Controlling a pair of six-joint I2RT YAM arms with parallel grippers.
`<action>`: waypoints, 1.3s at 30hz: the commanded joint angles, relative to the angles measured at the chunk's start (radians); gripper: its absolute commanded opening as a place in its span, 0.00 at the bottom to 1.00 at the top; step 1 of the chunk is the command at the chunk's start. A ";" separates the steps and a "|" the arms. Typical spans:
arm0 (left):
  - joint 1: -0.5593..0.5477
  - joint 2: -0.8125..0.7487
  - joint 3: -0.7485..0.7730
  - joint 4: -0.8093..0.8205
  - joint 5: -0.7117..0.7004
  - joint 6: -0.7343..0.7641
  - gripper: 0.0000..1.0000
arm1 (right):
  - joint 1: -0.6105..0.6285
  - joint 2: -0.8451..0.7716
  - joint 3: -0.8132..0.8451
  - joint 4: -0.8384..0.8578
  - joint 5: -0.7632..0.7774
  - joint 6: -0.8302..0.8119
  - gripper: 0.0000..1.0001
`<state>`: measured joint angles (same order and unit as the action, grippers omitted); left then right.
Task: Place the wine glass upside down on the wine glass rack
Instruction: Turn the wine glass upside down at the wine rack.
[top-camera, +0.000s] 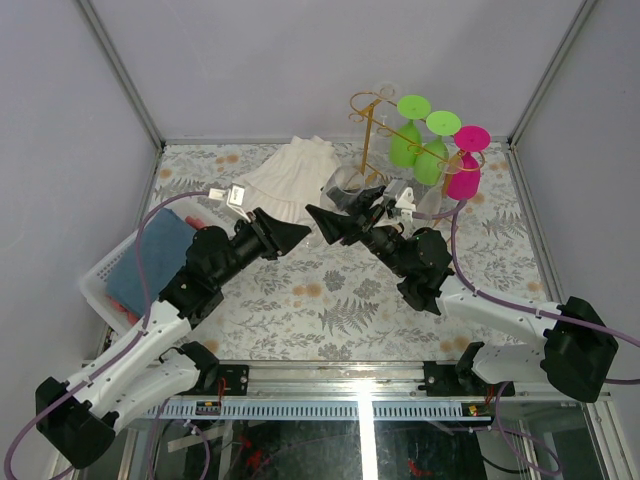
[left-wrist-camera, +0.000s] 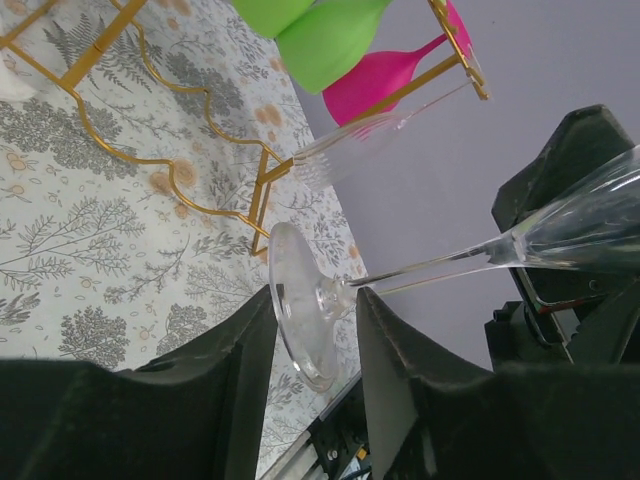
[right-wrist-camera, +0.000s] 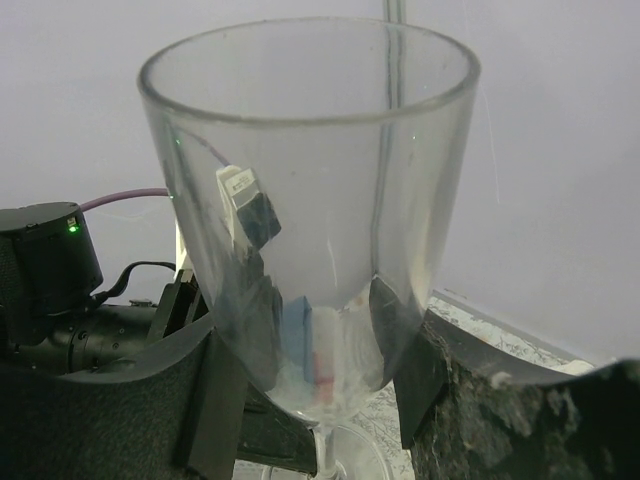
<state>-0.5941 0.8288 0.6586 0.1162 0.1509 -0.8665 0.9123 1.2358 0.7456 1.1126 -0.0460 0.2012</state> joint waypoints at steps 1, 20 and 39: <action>0.004 0.005 0.002 0.089 0.015 0.004 0.31 | 0.001 -0.031 0.006 0.096 -0.011 0.026 0.38; 0.003 -0.068 0.036 -0.042 -0.045 0.115 0.00 | 0.001 -0.168 -0.105 -0.103 0.034 -0.009 0.74; 0.004 -0.045 0.290 -0.481 -0.256 0.606 0.00 | 0.001 -0.725 -0.095 -1.219 0.074 -0.021 0.86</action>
<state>-0.5888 0.7612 0.8604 -0.2401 -0.0109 -0.4469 0.9081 0.5789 0.5312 0.2623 -0.0189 0.1474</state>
